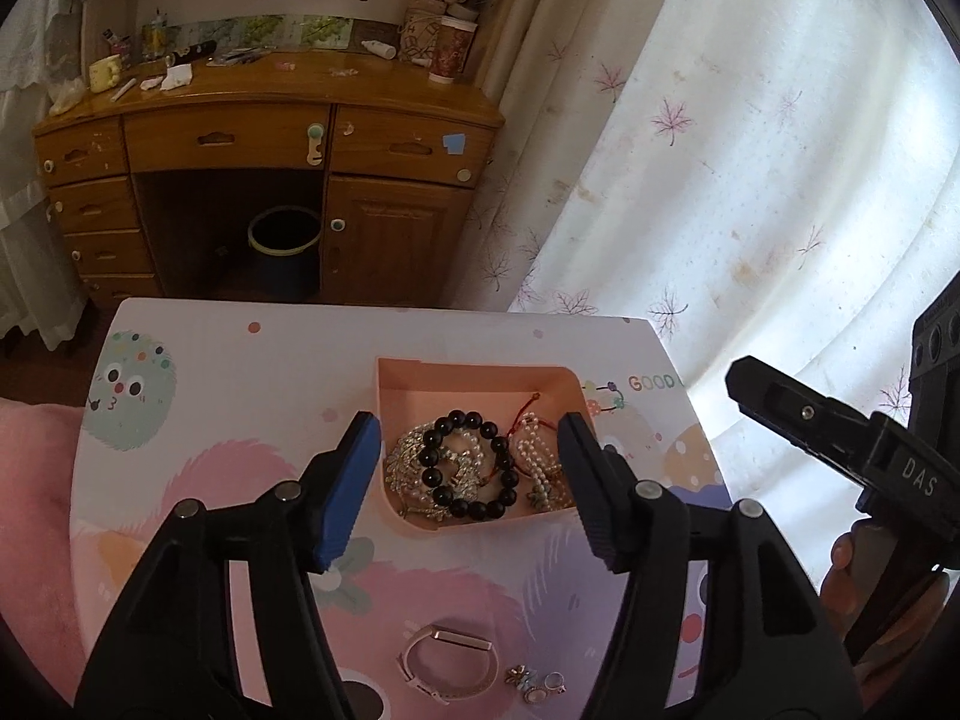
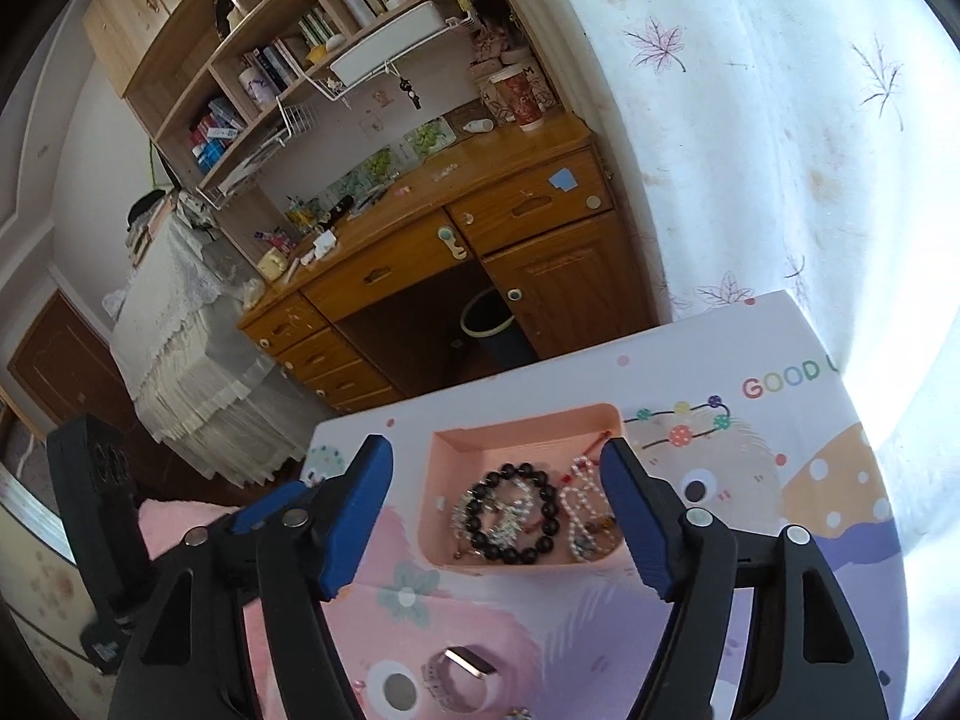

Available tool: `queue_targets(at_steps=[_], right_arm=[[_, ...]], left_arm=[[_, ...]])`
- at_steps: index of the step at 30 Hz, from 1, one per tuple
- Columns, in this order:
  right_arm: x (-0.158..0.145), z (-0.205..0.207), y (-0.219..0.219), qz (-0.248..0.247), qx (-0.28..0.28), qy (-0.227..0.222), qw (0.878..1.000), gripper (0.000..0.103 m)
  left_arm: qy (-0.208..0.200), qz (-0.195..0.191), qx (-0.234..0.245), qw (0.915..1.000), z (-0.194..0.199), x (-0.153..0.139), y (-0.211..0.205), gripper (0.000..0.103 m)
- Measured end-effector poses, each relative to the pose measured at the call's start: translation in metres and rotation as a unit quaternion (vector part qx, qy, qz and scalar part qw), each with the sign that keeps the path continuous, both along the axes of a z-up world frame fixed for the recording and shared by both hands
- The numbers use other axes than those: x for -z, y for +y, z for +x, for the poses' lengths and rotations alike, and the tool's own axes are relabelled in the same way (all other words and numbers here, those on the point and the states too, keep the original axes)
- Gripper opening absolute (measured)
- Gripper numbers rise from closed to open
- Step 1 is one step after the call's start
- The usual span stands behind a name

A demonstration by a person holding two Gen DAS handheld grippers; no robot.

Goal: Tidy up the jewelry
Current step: 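Lift both pieces over the pink tray and open both tools to drop them, then move the left tool onto the pink watch band while the right tool approaches the small ring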

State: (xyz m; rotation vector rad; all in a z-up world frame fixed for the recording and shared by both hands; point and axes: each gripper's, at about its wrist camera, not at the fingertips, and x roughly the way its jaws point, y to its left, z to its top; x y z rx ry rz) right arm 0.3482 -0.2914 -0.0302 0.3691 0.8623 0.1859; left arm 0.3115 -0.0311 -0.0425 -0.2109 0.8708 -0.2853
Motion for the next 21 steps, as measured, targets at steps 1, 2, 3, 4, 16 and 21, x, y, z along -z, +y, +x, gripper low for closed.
queue_targets(at_steps=[1, 2, 3, 4, 16, 21], right_arm=[[0.002, -0.003, 0.0, -0.007, -0.002, 0.001, 1.0, 0.074], [0.004, -0.009, -0.001, -0.014, -0.003, 0.002, 1.0, 0.074], [0.007, -0.013, -0.001, -0.021, -0.004, 0.003, 1.0, 0.075], [0.011, -0.019, -0.001, -0.029, -0.005, 0.004, 1.0, 0.075], [0.081, -0.107, 0.022, -0.129, -0.085, 0.02, 0.988, 0.076], [0.107, -0.149, 0.042, -0.179, -0.143, 0.021, 0.973, 0.077]], left_arm=[[0.003, 0.003, -0.005, 1.0, -0.004, 0.002, 0.006, 0.06], [0.007, 0.006, -0.009, 0.9999, -0.007, 0.005, 0.011, 0.062], [0.014, 0.007, -0.015, 0.9998, -0.011, 0.009, 0.016, 0.063], [0.02, 0.007, -0.021, 0.9996, -0.016, 0.013, 0.022, 0.063], [0.091, -0.013, -0.106, 0.9902, -0.088, 0.078, 0.092, 0.063], [0.143, -0.032, -0.121, 0.9818, -0.118, 0.11, 0.105, 0.063]])
